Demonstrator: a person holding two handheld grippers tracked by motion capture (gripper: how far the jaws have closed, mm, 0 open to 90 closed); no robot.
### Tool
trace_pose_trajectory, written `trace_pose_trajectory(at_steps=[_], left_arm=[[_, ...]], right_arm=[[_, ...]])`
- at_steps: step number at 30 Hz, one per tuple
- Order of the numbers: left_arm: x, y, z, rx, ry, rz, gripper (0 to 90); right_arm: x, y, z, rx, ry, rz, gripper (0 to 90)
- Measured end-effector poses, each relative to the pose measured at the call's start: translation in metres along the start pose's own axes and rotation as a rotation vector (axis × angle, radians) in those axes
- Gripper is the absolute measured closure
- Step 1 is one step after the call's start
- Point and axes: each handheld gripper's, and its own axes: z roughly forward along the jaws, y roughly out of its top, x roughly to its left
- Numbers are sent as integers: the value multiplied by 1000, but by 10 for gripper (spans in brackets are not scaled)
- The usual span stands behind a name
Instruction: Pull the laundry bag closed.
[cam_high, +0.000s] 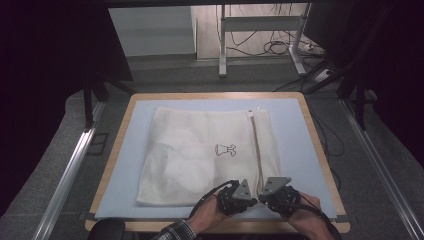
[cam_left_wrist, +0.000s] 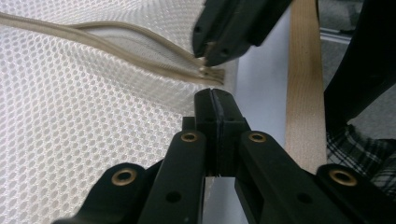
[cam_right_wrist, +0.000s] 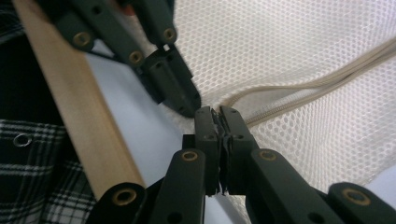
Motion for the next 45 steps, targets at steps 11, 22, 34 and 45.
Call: trace_pose_trajectory(at_steps=[11,22,34,45], left_arm=[[-3,0,0,10,15,40,900],[-4,-2,-1,-12,0,27,900],[1,4,3,7,1,-9,900],[-5,3,4,-2,27,31,900]], right_arm=[[-7,1,5,16,1,35,862],[-4,7,7,12,-51,17,864],[-4,-1,-2,13,34,46,862],[-7,5,6,31,-43,26,863]])
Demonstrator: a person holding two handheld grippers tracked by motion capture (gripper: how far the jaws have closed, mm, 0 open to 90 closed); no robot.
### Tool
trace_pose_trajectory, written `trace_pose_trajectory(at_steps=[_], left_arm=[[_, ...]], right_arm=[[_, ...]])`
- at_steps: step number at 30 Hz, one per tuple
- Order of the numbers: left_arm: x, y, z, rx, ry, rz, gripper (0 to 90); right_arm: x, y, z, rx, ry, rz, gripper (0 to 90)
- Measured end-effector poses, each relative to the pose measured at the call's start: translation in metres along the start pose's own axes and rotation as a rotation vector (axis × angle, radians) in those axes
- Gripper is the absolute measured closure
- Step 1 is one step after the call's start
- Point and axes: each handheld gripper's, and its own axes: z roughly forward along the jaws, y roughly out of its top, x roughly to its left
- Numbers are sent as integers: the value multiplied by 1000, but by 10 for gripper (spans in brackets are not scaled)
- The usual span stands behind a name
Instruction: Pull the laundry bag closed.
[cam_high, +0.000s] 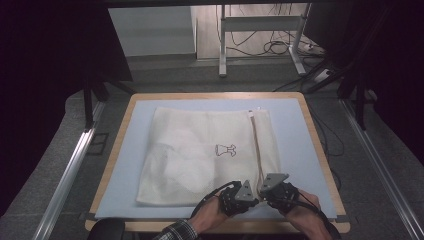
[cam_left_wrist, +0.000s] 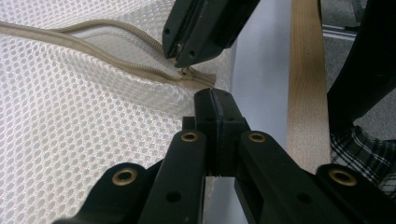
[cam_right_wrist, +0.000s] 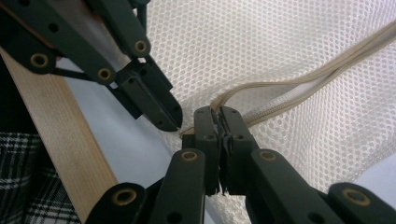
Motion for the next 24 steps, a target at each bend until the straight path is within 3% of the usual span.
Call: trace_pose_trajectory(at_steps=[5,7,12,16,24], left_arm=[[-1,0,1,-13,-6,-9,900],[0,0,-1,5,-3,13,900],[1,0,-1,3,-7,10,900],[0,-1,0,-13,-10,-18,900],[0,-1,0,-7,-1,-5,900]], right_arm=[[-7,-1,-4,-22,-94,18,864],[-11,-2,-4,-33,-72,33,864],[-16,-6,-3,-57,-33,57,863],[-17,-7,-1,-67,-30,60,862],[-26,-8,3,-99,-36,76,861]])
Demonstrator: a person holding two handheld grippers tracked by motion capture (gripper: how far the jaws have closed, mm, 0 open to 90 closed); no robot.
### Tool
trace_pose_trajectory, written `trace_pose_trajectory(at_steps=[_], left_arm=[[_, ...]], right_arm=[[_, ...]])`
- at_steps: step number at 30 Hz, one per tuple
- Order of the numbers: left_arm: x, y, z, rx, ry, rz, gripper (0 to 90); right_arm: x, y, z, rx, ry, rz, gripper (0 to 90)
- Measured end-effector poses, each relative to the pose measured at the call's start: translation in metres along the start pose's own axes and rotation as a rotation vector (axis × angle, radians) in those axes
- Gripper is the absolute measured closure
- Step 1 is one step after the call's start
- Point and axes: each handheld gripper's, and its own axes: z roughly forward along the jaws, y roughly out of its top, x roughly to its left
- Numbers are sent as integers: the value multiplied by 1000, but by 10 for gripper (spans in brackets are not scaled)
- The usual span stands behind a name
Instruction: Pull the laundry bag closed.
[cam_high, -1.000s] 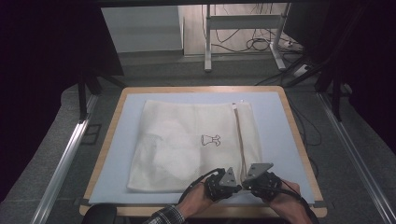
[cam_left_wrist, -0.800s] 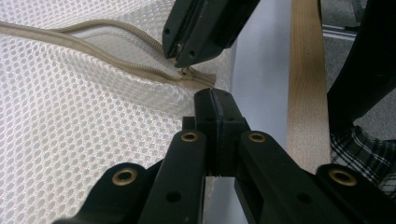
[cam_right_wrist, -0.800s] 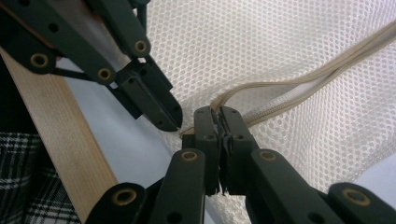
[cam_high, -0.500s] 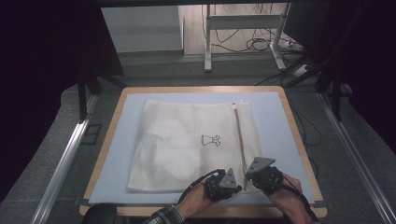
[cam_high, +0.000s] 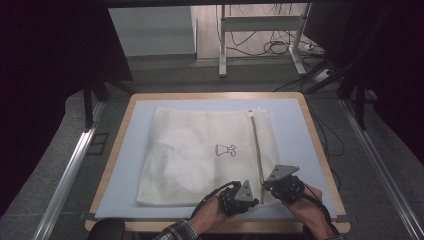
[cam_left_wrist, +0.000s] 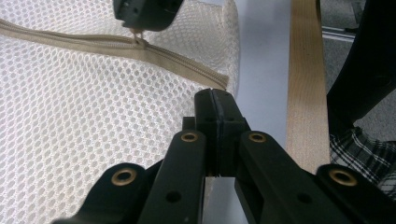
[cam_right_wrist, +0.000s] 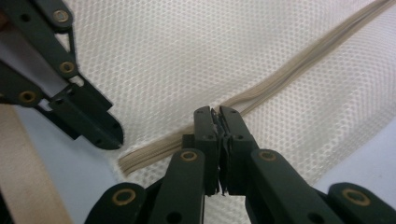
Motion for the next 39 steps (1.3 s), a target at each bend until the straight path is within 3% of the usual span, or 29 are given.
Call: trace_pose_trajectory(at_steps=[27,29,39], left_arm=[[-2,0,1,-12,6,-12,900],[-1,0,-1,5,7,7,900],[-1,0,0,5,11,11,900]], right_arm=[[-20,8,13,-7,-26,25,860],[-22,9,14,-9,-25,28,860],[-25,14,19,-5,-14,17,861]])
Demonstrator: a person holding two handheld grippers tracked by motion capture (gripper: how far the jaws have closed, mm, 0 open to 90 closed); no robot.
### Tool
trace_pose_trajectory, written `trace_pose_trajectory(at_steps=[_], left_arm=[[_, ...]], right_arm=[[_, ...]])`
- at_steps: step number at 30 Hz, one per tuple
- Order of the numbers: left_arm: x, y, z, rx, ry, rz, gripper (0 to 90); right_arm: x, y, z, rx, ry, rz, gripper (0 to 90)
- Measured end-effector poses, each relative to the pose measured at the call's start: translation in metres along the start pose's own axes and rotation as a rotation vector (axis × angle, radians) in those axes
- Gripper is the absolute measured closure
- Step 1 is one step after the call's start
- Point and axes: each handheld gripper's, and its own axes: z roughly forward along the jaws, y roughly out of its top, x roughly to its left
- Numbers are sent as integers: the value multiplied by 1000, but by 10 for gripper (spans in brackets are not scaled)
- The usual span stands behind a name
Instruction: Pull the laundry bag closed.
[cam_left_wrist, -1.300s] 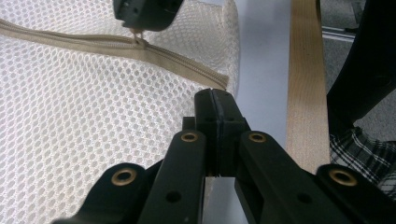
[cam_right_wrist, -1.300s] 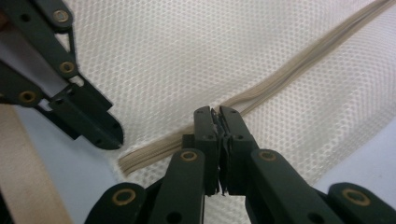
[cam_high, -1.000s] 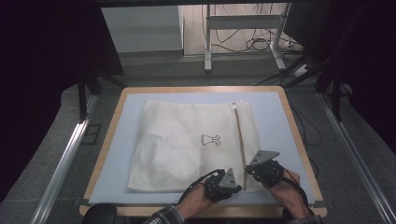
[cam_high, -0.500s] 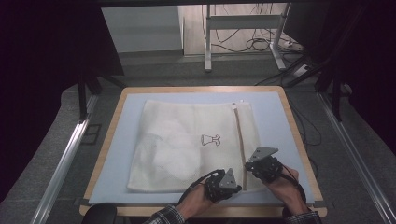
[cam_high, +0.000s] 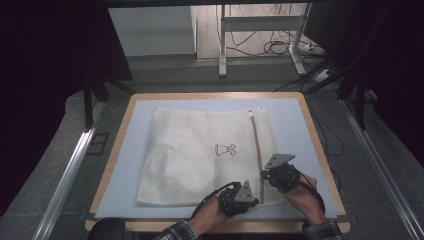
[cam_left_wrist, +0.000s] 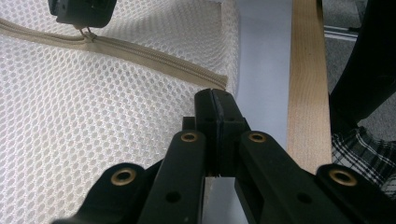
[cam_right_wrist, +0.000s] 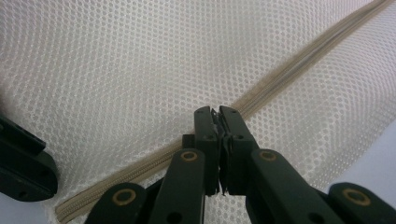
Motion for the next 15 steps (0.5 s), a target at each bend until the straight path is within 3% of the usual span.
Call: trace_pose_trajectory(at_steps=[15], left_arm=[[0,0,0,0,1,0,900]], right_arm=[[-10,6,6,-5,-38,-13,862]])
